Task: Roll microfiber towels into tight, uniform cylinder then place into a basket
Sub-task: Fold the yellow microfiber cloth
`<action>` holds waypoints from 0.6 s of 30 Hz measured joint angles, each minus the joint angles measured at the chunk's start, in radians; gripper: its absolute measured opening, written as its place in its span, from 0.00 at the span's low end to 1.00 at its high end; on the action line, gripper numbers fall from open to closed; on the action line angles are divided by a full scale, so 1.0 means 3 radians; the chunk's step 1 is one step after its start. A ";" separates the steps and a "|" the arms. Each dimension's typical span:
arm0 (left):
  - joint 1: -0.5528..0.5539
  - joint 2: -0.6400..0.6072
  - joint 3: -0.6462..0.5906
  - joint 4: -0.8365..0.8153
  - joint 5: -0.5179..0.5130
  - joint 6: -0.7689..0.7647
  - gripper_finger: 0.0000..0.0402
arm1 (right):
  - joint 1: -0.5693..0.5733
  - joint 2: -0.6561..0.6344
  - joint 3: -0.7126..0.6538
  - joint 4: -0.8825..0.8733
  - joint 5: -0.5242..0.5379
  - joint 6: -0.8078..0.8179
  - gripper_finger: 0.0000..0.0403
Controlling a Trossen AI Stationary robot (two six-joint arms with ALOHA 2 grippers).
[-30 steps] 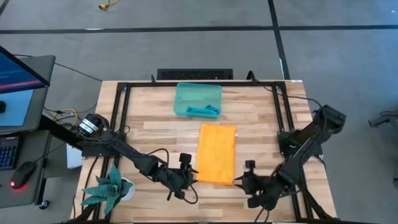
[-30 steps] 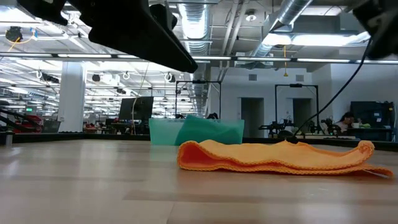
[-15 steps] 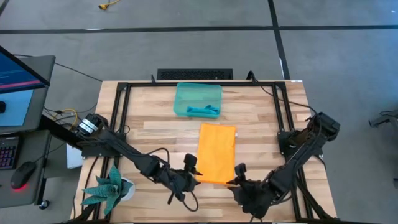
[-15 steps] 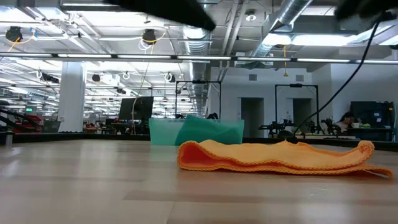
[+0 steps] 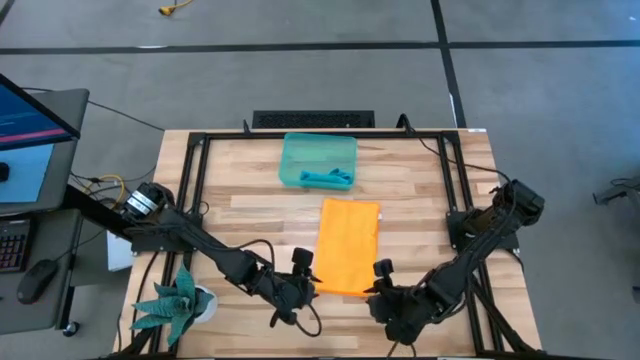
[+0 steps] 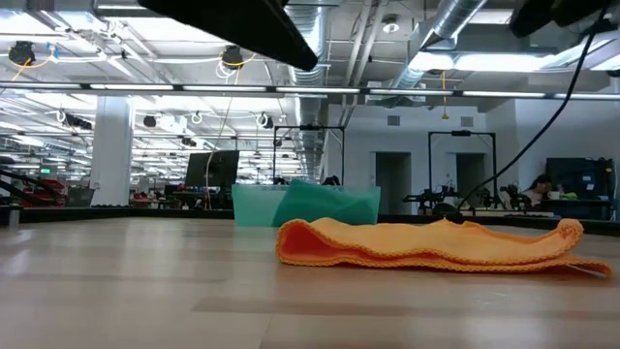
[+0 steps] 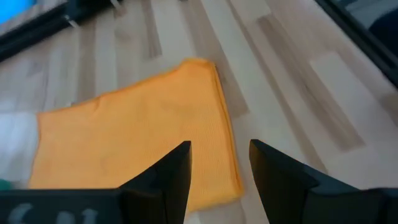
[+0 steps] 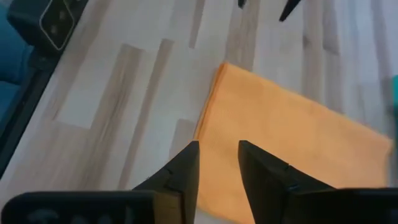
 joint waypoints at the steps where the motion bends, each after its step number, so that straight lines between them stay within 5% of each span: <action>1: 0.0000 0.0000 -0.0020 0.0074 0.0001 -0.0003 0.39 | -0.0009 0.0003 -0.0020 0.0034 -0.0029 0.0010 0.36; 9: 0.0038 0.0010 -0.0224 0.0384 0.0134 -0.0007 0.39 | -0.0060 0.0057 -0.0302 0.0153 -0.0334 0.0002 0.47; 18: 0.0060 0.0511 -0.0200 0.0750 0.0252 0.0489 0.39 | -0.0116 0.0056 -0.0498 0.0466 -0.0349 0.0018 0.47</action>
